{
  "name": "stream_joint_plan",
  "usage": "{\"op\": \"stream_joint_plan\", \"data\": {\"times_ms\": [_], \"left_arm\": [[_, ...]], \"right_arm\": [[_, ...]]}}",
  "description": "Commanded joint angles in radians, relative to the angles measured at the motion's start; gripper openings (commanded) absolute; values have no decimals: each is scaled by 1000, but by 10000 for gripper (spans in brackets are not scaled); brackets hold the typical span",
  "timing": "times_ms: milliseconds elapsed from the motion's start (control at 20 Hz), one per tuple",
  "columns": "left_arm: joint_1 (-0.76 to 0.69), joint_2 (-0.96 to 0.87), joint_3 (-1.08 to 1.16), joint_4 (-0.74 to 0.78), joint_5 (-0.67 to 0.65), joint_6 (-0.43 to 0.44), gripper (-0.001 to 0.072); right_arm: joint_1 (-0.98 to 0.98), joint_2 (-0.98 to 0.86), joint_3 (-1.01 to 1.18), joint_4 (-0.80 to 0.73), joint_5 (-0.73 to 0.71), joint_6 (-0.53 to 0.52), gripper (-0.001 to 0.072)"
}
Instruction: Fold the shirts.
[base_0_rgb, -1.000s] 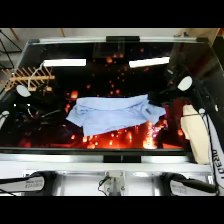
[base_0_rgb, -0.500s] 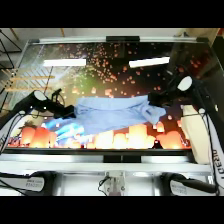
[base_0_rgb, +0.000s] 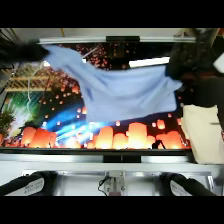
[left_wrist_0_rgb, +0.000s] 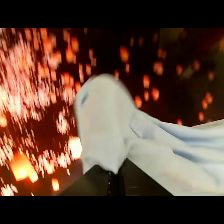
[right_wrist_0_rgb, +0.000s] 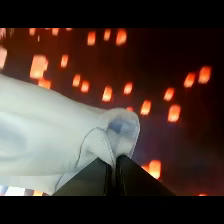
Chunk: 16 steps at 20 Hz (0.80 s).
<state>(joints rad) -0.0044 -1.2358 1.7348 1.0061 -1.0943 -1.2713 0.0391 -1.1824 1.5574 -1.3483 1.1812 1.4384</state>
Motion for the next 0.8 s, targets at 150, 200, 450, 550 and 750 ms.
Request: {"op": "stream_joint_plan", "data": {"times_ms": [150, 200, 450, 550, 750], "left_arm": [[18, 248, 317, 182, -40, -174, 32], [18, 278, 293, 192, -103, -204, 31], [18, 372, 33, 195, -388, -227, 31], [14, 400, -126, 195, -383, -226, 32], [14, 401, -524, 148, -237, -226, 32]], "right_arm": [[-1, 275, 235, -161, -165, -5, 77], [-1, 311, 235, -162, -158, -5, 77], [-1, 341, 234, -252, -46, -2, 77], [-1, 261, 233, -258, 72, 2, 77], [-1, -30, 121, -184, 198, 9, 77]]}}
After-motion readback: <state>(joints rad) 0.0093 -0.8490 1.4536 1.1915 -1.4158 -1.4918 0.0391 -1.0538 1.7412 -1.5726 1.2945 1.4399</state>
